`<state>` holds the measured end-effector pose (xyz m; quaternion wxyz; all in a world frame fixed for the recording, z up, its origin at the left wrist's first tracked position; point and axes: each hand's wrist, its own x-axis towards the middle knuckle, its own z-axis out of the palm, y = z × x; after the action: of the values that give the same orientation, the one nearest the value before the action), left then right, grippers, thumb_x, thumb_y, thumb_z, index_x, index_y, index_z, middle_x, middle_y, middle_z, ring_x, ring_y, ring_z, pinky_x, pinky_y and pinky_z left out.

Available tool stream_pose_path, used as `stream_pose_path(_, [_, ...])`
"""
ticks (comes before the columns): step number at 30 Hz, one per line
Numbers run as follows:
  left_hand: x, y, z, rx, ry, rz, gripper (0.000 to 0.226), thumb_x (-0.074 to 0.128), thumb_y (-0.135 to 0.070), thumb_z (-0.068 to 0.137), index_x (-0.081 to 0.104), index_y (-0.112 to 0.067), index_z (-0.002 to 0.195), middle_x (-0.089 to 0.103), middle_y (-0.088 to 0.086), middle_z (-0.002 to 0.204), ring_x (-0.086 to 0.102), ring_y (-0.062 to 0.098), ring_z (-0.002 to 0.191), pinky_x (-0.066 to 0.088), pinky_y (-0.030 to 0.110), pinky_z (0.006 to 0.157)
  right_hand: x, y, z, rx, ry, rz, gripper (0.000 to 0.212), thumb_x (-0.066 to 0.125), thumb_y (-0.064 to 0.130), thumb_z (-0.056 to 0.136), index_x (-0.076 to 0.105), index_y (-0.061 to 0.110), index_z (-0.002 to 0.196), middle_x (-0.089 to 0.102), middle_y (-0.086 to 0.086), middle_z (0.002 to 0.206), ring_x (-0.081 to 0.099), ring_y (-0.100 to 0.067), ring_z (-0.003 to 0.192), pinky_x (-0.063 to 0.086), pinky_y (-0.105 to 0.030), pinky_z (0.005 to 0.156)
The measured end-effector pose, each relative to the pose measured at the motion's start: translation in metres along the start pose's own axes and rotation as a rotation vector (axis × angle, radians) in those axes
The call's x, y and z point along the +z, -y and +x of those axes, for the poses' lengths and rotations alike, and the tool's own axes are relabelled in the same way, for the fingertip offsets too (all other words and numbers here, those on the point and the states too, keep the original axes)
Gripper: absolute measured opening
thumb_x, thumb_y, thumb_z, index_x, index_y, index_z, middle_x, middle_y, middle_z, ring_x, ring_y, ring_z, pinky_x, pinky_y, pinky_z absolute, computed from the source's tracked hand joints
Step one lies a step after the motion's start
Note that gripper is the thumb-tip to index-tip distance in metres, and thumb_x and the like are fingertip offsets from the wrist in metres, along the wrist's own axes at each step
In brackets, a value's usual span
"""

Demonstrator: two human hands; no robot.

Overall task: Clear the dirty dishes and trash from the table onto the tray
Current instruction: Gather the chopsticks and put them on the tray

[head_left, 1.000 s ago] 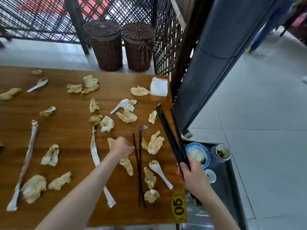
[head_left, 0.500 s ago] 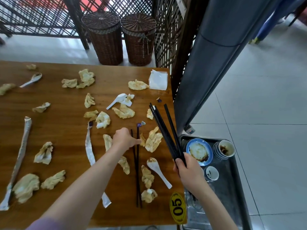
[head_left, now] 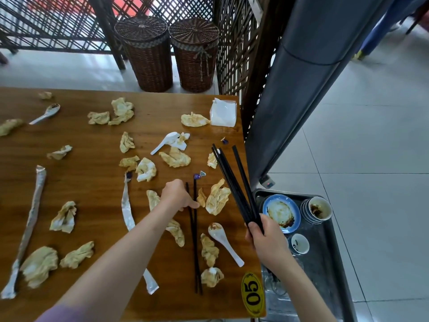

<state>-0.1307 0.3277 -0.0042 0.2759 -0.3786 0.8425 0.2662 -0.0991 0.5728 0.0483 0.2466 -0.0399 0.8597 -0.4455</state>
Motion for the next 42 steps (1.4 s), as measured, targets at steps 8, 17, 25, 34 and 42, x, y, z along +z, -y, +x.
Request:
stream_pose_path(8, [-0.015, 0.004, -0.001, 0.282, -0.261, 0.216, 0.016, 0.068, -0.011, 0.08, 0.059, -0.022, 0.085, 0.061, 0.001, 0.089, 0.056, 0.017, 0.076, 0.045, 0.026, 0.058, 0.005, 0.001, 0.001, 0.011, -0.01, 0.008, 0.022, 0.043, 0.019, 0.098, 0.053, 0.019, 0.079, 0.058, 0.003, 0.063, 0.049, 0.001, 0.046, 0.038, -0.014, 0.048])
stream_pose_path(17, [-0.012, 0.013, 0.002, 0.579, -0.166, 0.426, 0.023, 0.059, -0.007, 0.084, 0.061, -0.029, 0.089, 0.059, -0.005, 0.102, 0.056, 0.016, 0.094, 0.05, 0.028, 0.075, 0.008, 0.007, 0.003, 0.023, -0.018, 0.034, 0.023, 0.043, 0.018, 0.098, 0.052, 0.02, 0.076, 0.058, 0.002, 0.064, 0.051, -0.006, 0.05, 0.038, -0.016, 0.049])
stream_pose_path(25, [-0.012, 0.023, 0.003, 1.027, -0.307, 0.873, 0.039, 0.06, -0.011, 0.087, 0.052, -0.023, 0.124, 0.055, 0.002, 0.118, 0.052, 0.02, 0.107, 0.044, 0.031, 0.087, 0.012, 0.008, 0.003, 0.036, -0.047, 0.081, 0.021, 0.043, 0.016, 0.098, 0.054, 0.017, 0.08, 0.058, -0.001, 0.065, 0.052, -0.009, 0.054, 0.041, -0.022, 0.052])
stream_pose_path(34, [-0.014, 0.023, 0.002, 1.467, -0.309, 1.103, 0.027, 0.062, -0.009, 0.085, 0.061, -0.019, 0.11, 0.062, 0.001, 0.102, 0.058, 0.017, 0.088, 0.049, 0.028, 0.075, 0.022, 0.01, -0.001, 0.089, -0.113, 0.115, 0.02, 0.043, 0.017, 0.098, 0.053, 0.018, 0.08, 0.058, 0.001, 0.065, 0.052, -0.009, 0.055, 0.044, -0.026, 0.057])
stream_pose_path(42, [-0.01, 0.017, 0.004, 1.432, -0.264, 1.207, 0.024, 0.047, -0.006, 0.093, 0.058, -0.014, 0.114, 0.058, 0.006, 0.113, 0.052, 0.024, 0.102, 0.043, 0.034, 0.083, 0.028, 0.021, -0.009, 0.104, -0.166, 0.106, 0.021, 0.043, 0.018, 0.098, 0.052, 0.017, 0.079, 0.059, 0.001, 0.067, 0.052, -0.009, 0.055, 0.045, -0.025, 0.058])
